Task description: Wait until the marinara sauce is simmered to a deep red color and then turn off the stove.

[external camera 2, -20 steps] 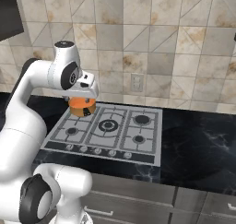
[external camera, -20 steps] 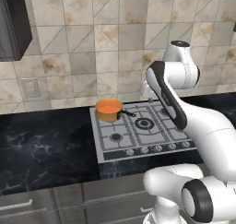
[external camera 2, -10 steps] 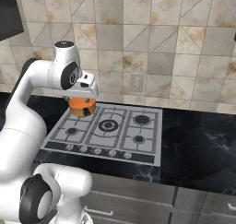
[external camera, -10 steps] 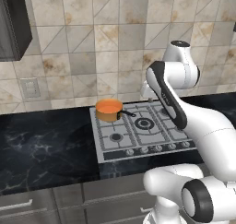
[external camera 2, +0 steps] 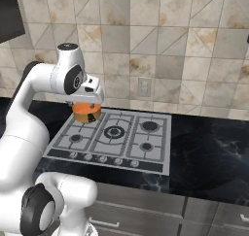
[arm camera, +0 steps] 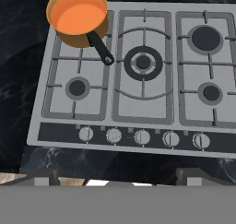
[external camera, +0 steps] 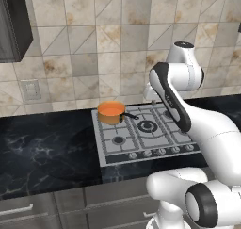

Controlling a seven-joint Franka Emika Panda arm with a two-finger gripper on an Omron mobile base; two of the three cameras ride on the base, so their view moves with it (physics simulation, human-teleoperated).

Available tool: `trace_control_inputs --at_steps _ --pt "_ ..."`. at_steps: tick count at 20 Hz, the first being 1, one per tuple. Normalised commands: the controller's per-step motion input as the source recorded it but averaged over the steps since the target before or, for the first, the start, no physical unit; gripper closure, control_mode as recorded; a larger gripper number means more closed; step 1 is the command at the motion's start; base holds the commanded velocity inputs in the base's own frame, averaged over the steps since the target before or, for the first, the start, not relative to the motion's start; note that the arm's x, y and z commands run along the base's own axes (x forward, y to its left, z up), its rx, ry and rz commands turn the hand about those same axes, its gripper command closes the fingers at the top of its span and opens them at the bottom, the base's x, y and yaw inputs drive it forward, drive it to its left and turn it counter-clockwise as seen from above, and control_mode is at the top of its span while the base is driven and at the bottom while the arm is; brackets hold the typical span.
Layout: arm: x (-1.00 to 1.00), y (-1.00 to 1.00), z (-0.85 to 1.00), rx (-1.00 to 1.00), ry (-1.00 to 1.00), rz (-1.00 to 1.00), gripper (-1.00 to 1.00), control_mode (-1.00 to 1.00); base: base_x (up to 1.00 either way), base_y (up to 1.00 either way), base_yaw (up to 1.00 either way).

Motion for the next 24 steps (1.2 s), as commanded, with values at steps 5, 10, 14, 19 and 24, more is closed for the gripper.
trace_control_inputs --at_steps 5,10,14,19,24 --pt "0.00 0.00 0.00 0.00 0.00 0.00 -1.00 -1.00 0.00 0.00 0.00" --pt "0.00 0.00 0.00 0.00 0.00 0.00 -1.00 -1.00 0.00 0.00 0.00" --pt "0.00 0.00 0.00 0.00 0.00 0.00 -1.00 -1.00 0.00 0.00 0.00" --pt "0.00 0.00 0.00 0.00 0.00 0.00 -1.00 -1.00 0.00 0.00 0.00" --pt "0.00 0.00 0.00 0.00 0.00 0.00 -1.00 -1.00 0.00 0.00 0.00"
